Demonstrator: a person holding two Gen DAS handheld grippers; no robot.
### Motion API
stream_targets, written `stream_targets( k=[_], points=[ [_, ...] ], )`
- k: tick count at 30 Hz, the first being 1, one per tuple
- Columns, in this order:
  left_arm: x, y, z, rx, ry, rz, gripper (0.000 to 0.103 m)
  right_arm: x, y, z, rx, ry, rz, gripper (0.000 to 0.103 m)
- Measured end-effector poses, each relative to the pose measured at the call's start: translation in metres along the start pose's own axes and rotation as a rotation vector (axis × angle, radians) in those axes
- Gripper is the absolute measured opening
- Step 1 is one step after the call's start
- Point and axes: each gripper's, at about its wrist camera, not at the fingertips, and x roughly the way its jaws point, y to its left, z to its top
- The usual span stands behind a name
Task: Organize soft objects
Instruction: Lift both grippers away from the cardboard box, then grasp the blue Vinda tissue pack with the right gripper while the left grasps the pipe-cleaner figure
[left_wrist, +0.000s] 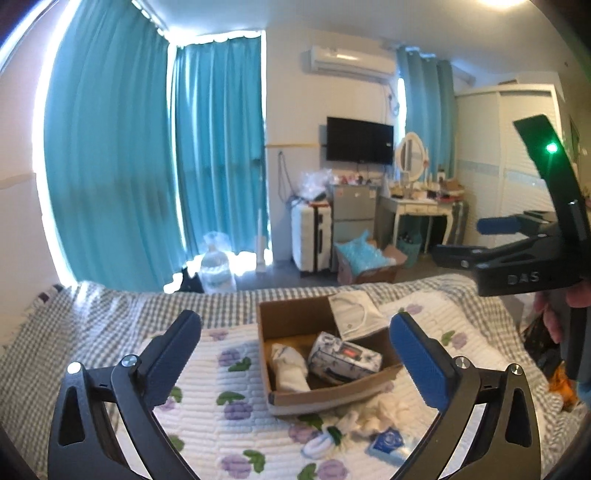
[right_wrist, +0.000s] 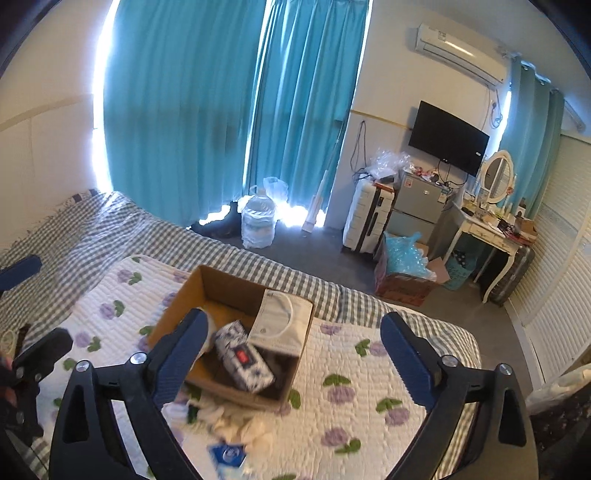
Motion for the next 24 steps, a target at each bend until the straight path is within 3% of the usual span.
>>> stream_targets(
  k=[4, 10, 18, 24],
  points=[
    [-0.02, 0.0, -0.007, -0.005, -0.007, 0.001, 0.103, -0.033, 0.001, -0.022, 0.026, -0.016, 0.022, 0.103],
    [-0.024, 0.0, -0.037, -0.027, 0.04, 0.01, 0.103, -0.032, 0.017, -0.07, 0.025, 0.016, 0.042, 0.103],
    [0.016, 0.001, -0.112, -0.092, 0.153, 0.0, 0.103, 0.043, 0.041, -0.154, 0.073, 0.157, 0.082, 0.103],
    [0.053, -0.005, -0.163, -0.039, 0.268, 0.009, 0.103, 0.098, 0.049, -0.209, 0.105, 0.27, 0.096, 0.103]
  ],
)
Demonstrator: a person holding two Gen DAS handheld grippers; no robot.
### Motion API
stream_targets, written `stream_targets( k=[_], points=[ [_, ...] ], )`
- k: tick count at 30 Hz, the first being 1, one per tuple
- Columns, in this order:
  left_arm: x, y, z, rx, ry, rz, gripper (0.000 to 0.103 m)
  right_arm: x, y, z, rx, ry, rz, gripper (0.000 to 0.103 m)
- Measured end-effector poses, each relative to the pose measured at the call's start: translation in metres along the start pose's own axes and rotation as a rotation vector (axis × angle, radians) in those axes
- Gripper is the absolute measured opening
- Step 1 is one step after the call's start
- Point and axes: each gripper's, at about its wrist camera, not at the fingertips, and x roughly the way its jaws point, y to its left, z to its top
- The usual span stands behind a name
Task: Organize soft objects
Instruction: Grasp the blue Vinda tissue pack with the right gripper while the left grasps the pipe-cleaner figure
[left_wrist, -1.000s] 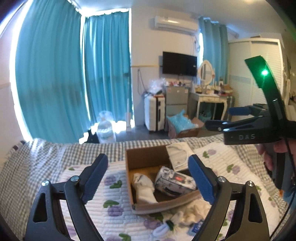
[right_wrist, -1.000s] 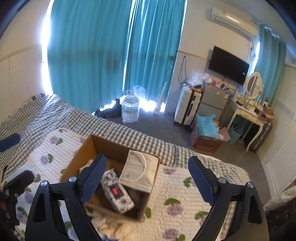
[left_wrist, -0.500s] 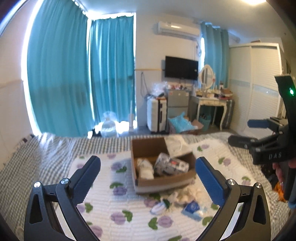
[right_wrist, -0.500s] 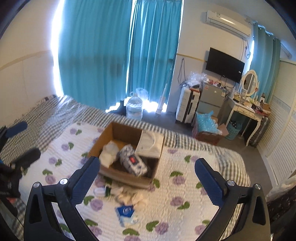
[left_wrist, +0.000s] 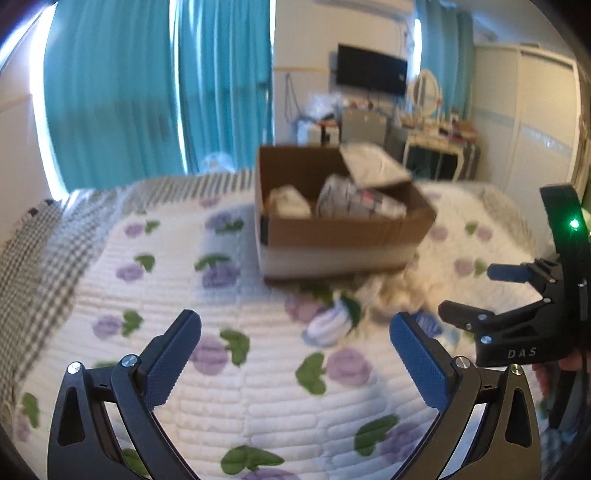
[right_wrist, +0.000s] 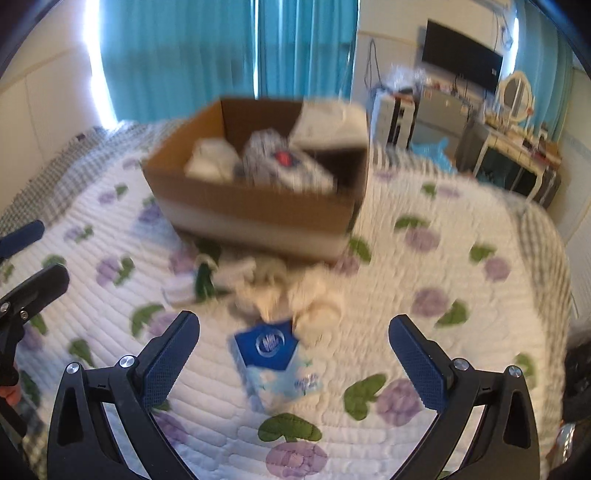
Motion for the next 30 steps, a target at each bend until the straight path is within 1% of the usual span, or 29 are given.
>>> stream_targets(
  k=[3, 5, 10, 11, 12, 13, 14, 15, 18, 21, 25, 28, 30],
  points=[
    [0.018, 0.002, -0.019, -0.003, 0.064, -0.021, 0.103, 0.03, -0.005, -0.014, 0.031, 0.077, 0.025, 0.103],
    [0.029, 0.001, -0.03, -0.004, 0.108, -0.03, 0.103, 0.041, -0.007, -0.02, 0.05, 0.105, 0.039, 0.103],
    [0.042, -0.003, -0.042, 0.022, 0.163, -0.027, 0.103, 0.062, -0.005, -0.026, 0.062, 0.168, 0.073, 0.102],
    [0.042, -0.004, -0.042, 0.022, 0.166, -0.03, 0.103, 0.063, -0.005, -0.027, 0.06, 0.172, 0.075, 0.099],
    [0.043, -0.004, -0.043, 0.024, 0.168, -0.027, 0.103, 0.063, -0.004, -0.028, 0.056, 0.176, 0.079, 0.092],
    [0.043, -0.004, -0.043, 0.027, 0.169, -0.024, 0.103, 0.064, -0.003, -0.028, 0.054, 0.178, 0.084, 0.089],
    [0.044, -0.004, -0.044, 0.028, 0.169, -0.02, 0.103, 0.064, -0.003, -0.029, 0.054, 0.179, 0.089, 0.079],
    [0.044, -0.005, -0.045, 0.028, 0.171, -0.014, 0.103, 0.064, -0.003, -0.03, 0.054, 0.178, 0.085, 0.063],
    [0.043, -0.004, -0.046, 0.024, 0.174, -0.006, 0.103, 0.057, -0.001, -0.03, 0.059, 0.156, 0.072, 0.062],
    [0.042, -0.005, -0.046, 0.008, 0.179, -0.002, 0.103, 0.046, 0.001, -0.032, 0.075, 0.14, 0.114, 0.062],
    [0.037, -0.012, -0.047, 0.013, 0.18, -0.015, 0.103, 0.024, 0.007, -0.032, 0.058, 0.121, 0.118, 0.062],
    [0.036, -0.018, -0.044, 0.032, 0.176, -0.018, 0.103, 0.003, 0.006, -0.026, 0.064, 0.074, 0.142, 0.062],
    [0.036, -0.022, -0.038, 0.035, 0.173, -0.024, 0.103, -0.011, -0.002, -0.019, 0.066, 0.032, 0.132, 0.062]
  ],
)
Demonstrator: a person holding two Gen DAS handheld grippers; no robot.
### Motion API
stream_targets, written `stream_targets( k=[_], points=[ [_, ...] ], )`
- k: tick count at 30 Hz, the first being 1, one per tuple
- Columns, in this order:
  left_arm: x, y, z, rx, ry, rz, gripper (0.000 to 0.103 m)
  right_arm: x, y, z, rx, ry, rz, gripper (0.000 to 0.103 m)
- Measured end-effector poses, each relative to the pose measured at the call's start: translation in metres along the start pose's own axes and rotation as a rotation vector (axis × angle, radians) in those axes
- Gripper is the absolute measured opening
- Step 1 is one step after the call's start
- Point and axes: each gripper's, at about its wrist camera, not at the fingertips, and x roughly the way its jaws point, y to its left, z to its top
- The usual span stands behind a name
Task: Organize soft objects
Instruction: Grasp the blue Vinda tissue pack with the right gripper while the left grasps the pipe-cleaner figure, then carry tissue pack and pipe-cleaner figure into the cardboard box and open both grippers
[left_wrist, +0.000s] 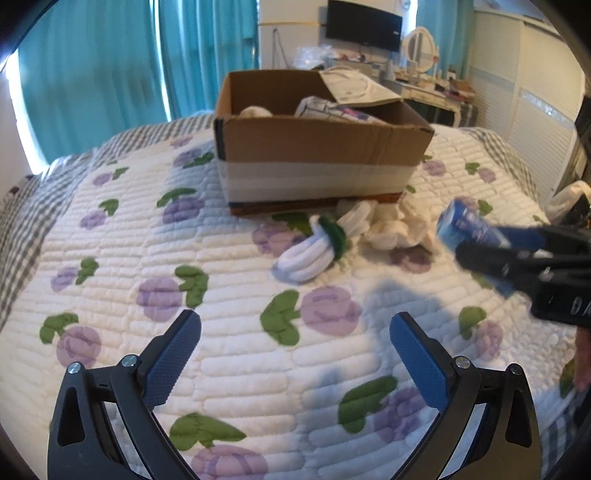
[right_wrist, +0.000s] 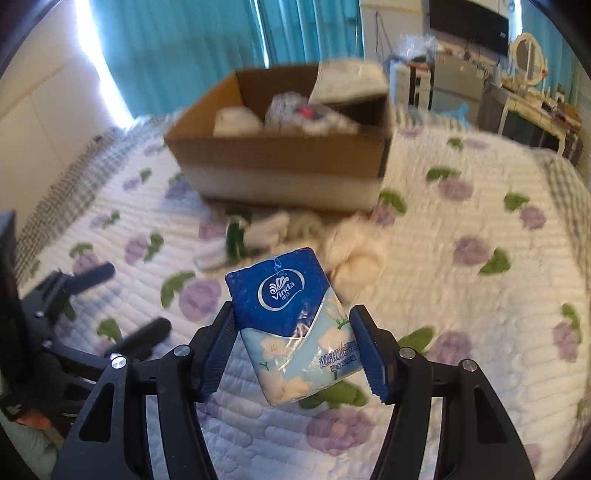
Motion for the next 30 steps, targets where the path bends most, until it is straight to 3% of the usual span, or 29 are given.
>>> stream_targets(
  k=[4, 6, 11, 13, 15, 16, 18, 21, 25, 30],
  points=[
    [0.005, -0.006, 0.018, 0.004, -0.008, -0.006, 0.103, -0.009, -0.017, 0.019, 0.005, -0.039, -0.072, 0.062],
    [0.011, -0.011, 0.029, 0.005, -0.014, -0.007, 0.103, -0.006, -0.028, 0.029, 0.0, -0.033, -0.132, 0.062],
    [0.037, -0.021, 0.048, 0.033, -0.011, -0.032, 0.102, 0.01, -0.056, 0.044, -0.019, -0.003, -0.181, 0.062],
    [0.053, -0.024, 0.05, 0.06, 0.007, -0.022, 0.092, 0.016, -0.066, 0.043, -0.005, 0.001, -0.184, 0.062],
    [0.067, -0.027, 0.05, 0.083, 0.02, -0.014, 0.071, 0.025, -0.074, 0.041, 0.021, 0.013, -0.151, 0.062],
    [0.076, -0.027, 0.05, 0.093, 0.034, -0.012, 0.067, 0.029, -0.076, 0.04, 0.025, 0.022, -0.143, 0.062],
    [0.086, -0.026, 0.049, 0.09, 0.056, -0.024, 0.042, 0.035, -0.079, 0.038, 0.031, 0.044, -0.137, 0.062],
    [0.092, -0.023, 0.046, 0.079, 0.074, -0.05, 0.03, 0.033, -0.082, 0.037, 0.045, 0.035, -0.124, 0.062],
    [0.077, -0.024, 0.044, 0.087, 0.058, -0.075, 0.025, 0.027, -0.081, 0.034, 0.048, 0.018, -0.129, 0.062],
    [0.048, -0.023, 0.042, 0.08, 0.044, -0.057, 0.025, 0.011, -0.074, 0.031, 0.053, -0.017, -0.142, 0.062]
  ],
)
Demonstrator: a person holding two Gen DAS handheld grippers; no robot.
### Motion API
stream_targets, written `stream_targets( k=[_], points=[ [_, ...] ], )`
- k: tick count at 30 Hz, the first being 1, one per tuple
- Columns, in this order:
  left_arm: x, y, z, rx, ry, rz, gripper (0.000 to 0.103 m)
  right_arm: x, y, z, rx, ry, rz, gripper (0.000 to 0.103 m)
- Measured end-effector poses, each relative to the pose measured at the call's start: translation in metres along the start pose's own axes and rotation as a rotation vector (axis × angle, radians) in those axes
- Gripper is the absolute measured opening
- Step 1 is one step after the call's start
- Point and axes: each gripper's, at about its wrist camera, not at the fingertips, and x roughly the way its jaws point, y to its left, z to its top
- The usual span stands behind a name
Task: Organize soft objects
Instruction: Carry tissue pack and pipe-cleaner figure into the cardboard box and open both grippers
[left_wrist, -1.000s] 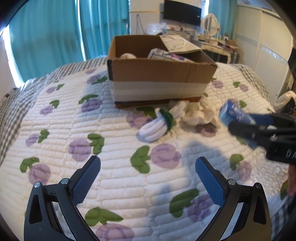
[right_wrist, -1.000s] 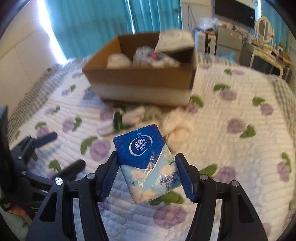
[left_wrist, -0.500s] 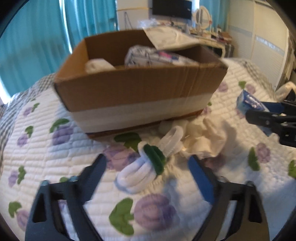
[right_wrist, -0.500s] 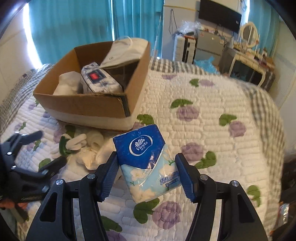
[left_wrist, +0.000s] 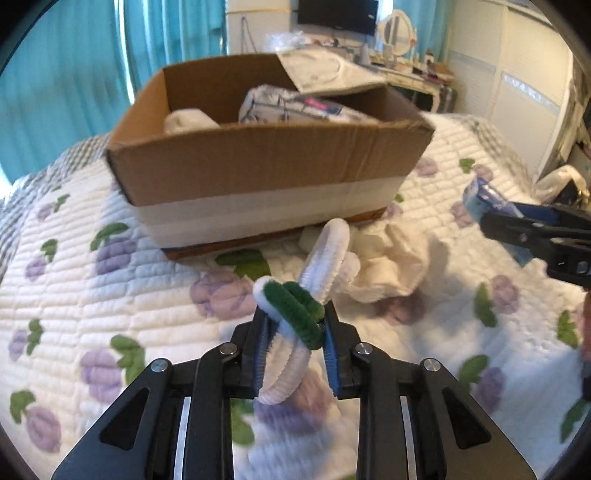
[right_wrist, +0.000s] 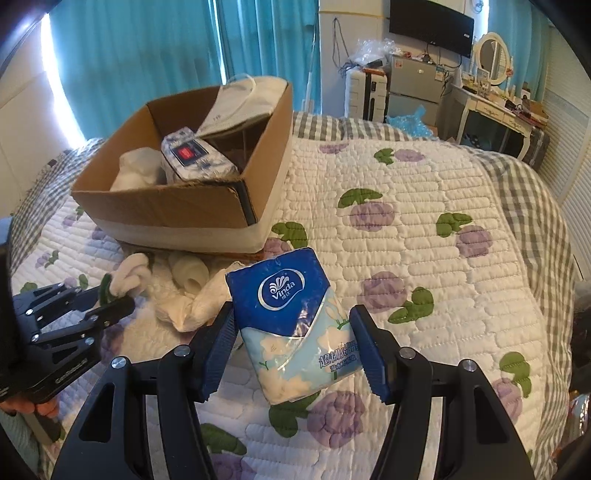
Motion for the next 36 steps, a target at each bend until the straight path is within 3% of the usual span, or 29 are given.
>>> stream_targets(
  k=[13, 20, 29, 36],
  points=[
    [-0.103, -0.001, 0.027, 0.002, -0.156, -0.018, 0.025, -0.094, 0.039, 0.032, -0.082, -0.156, 0.008, 0.062],
    [-0.129, 0.0, 0.059, -0.011, -0.232, -0.004, 0.025, -0.126, 0.049, 0.07, -0.126, -0.226, -0.002, 0.062],
    [-0.11, 0.016, 0.112, -0.036, -0.264, 0.044, 0.026, -0.097, 0.052, 0.142, -0.148, -0.26, -0.012, 0.062],
    [-0.057, 0.027, 0.147, -0.051, -0.243, 0.083, 0.034, -0.03, 0.05, 0.184, -0.135, -0.223, -0.001, 0.062]
  ],
)
